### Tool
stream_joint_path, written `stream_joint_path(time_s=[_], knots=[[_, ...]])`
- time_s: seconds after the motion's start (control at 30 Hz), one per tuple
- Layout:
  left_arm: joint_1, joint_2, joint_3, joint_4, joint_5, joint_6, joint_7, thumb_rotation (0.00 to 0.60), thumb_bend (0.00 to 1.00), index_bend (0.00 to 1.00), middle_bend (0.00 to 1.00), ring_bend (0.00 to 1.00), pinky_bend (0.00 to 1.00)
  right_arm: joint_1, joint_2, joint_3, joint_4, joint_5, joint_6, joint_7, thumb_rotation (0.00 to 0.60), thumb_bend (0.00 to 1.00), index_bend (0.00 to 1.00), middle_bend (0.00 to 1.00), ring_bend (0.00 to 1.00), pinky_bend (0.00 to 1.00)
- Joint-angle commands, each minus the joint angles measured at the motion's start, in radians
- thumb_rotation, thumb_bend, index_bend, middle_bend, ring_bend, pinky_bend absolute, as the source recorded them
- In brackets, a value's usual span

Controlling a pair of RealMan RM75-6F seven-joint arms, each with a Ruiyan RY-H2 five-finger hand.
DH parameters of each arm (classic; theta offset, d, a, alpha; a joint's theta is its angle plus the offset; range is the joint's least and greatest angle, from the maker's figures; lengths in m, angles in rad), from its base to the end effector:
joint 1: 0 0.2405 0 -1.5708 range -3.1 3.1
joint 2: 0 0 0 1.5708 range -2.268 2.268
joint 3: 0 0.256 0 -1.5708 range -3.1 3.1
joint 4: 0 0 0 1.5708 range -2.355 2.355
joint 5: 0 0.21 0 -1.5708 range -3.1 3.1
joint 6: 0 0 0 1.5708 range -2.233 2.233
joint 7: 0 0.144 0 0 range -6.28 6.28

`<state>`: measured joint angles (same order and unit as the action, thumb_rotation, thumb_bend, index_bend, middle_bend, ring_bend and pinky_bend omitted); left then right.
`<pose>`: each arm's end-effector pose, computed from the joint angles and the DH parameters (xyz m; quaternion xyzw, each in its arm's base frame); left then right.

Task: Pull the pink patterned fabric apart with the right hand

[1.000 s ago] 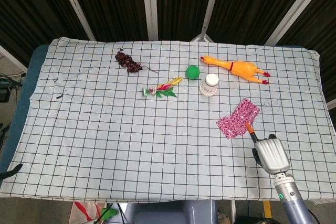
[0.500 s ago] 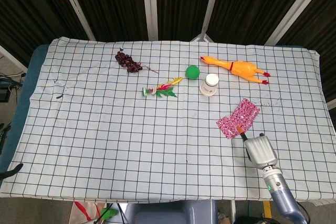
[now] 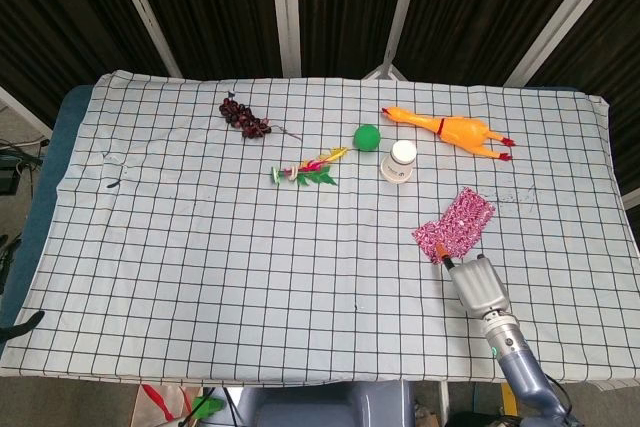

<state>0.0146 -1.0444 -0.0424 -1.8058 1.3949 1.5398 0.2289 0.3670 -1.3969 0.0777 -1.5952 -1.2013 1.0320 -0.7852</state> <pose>-0.3061 0.1462 0.1763 -0.5605 -0.3968 -0.3130 0.6560 -0.2653 -0.2488 0.0204 0.7834 -0.2924 0.1656 0.5228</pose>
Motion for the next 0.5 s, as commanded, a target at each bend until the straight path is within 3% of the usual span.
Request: stream_joint_path(time_s=[0.03, 0.5], knots=[[0.000, 0.000, 0.000, 0.000, 0.000, 0.001, 0.000, 0.600, 0.20, 0.10, 0.03, 0.05, 0.06, 0.017, -0.017, 0.004, 0.013, 0.027, -0.014, -0.017, 0.600, 0.71, 0.11, 0.79, 0.75, 0.47], [-0.002, -0.002, -0.002, 0.000, -0.009, -0.002, 0.006, 0.600, 0.20, 0.10, 0.03, 0.05, 0.06, 0.062, -0.052, -0.005, 0.033, 0.123, -0.033, -0.082, 0.600, 0.71, 0.11, 0.79, 0.75, 0.47]])
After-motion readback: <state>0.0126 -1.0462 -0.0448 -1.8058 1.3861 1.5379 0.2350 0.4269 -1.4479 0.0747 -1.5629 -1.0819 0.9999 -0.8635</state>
